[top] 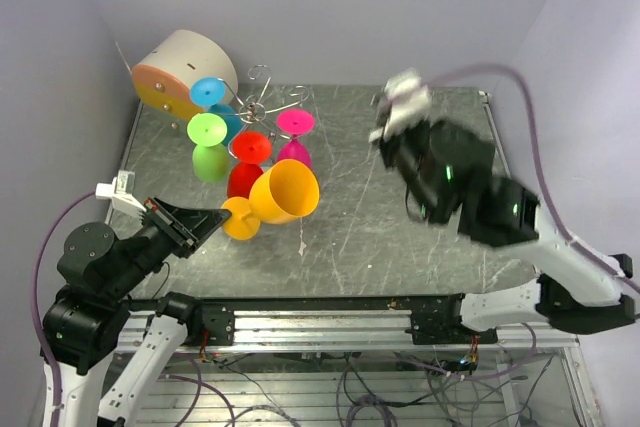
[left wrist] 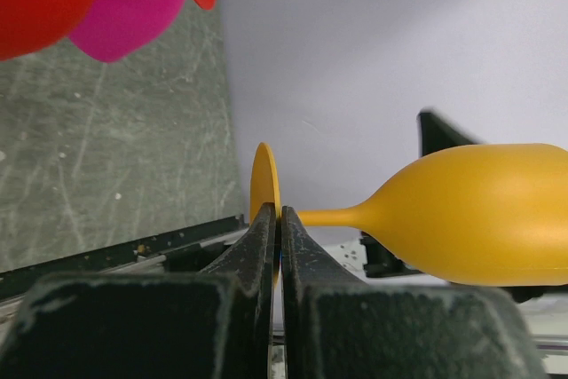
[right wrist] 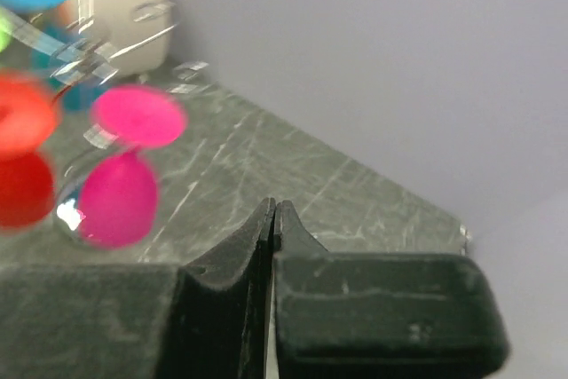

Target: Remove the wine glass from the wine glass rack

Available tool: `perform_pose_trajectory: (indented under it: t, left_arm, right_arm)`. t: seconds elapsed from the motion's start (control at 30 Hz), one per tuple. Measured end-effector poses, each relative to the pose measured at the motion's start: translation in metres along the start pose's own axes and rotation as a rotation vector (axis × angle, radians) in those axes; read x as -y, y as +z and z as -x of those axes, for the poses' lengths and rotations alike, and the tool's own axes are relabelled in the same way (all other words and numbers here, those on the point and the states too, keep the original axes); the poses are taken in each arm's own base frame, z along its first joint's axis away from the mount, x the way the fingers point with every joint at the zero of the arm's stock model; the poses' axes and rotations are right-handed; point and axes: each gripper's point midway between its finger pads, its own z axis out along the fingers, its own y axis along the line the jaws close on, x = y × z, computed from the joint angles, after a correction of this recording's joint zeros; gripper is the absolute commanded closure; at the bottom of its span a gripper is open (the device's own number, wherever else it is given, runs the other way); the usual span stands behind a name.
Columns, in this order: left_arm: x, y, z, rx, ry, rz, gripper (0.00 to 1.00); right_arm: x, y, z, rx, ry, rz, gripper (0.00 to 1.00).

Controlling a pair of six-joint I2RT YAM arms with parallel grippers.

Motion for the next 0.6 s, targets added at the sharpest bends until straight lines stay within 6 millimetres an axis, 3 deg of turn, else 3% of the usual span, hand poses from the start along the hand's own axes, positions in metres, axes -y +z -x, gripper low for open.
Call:
perform_pose_trajectory:
  t: [0.1,0.2,0.27,0.33,0.4,0.5,0.6]
  left_arm:
    - [-0.009,-0.002,0.000,0.010,0.029,0.035,0.93]
    - [-0.019,-0.003,0.001,0.014,0.059,0.077,0.93]
    - [-0.022,-0.004,0.002,0.014,0.086,0.100,0.93]
    - [-0.022,-0.006,0.005,0.021,0.119,0.120,0.93]
    - [-0.020,-0.007,0.009,0.029,0.150,0.133,0.93]
    - [-0.019,-0.006,0.013,0.033,0.189,0.146,0.93]
    - [-0.021,-0.003,0.014,0.024,0.212,0.160,0.93]
  right_arm:
    - [0.047,0.042,0.009,-0.091,0.125,-0.079,1.00]
    - [0.052,0.072,0.022,-0.132,0.248,-0.014,0.98]
    - [0.026,0.080,0.024,-0.159,0.312,0.127,0.85]
    - [-0.009,0.075,0.015,-0.217,0.359,0.294,0.68]
    - [-0.035,0.066,0.010,-0.259,0.400,0.424,0.59]
    - [-0.066,0.038,0.005,-0.298,0.458,0.620,0.55]
    - [-0.079,0.009,0.015,-0.290,0.506,0.771,0.55]
